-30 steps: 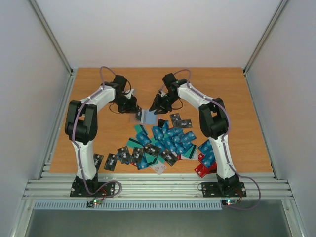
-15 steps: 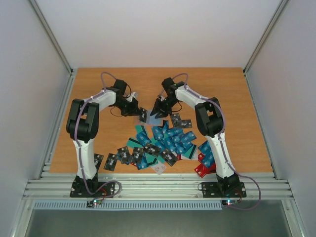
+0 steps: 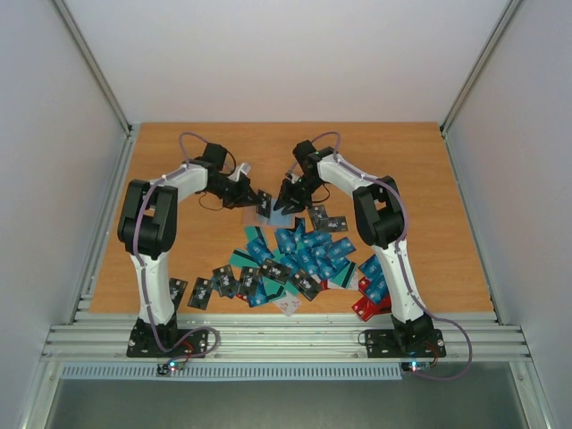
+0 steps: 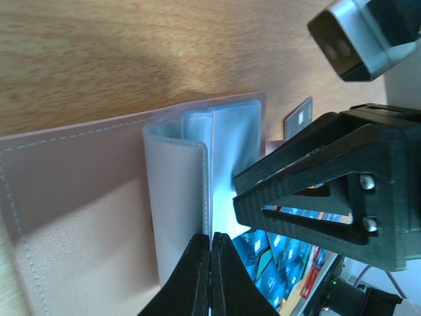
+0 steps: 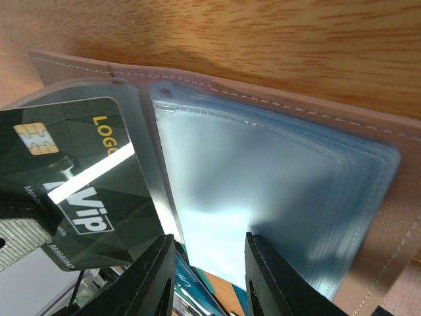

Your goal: Put the credit cards into the card holder

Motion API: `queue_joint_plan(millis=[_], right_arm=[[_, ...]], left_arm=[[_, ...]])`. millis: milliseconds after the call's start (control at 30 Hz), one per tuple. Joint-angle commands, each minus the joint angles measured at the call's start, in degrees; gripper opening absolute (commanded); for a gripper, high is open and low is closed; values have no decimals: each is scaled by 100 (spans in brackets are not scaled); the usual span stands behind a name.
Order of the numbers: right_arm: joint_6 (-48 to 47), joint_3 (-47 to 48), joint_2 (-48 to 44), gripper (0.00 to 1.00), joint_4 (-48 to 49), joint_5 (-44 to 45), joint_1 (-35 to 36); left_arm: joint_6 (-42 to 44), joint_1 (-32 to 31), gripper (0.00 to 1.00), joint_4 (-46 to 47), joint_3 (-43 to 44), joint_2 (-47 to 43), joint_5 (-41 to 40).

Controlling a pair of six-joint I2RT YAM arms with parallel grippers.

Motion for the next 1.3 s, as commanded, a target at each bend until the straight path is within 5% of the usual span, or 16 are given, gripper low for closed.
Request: queue_joint_plan(millis=[0, 1267], right_arm=[[-128, 71, 130, 31, -213, 309, -49], [-174, -139, -440, 37, -139, 113, -240]], left_arm=[[-230, 6, 0, 398, 7, -38, 377], [-619, -113, 0, 1615, -538, 68, -28]])
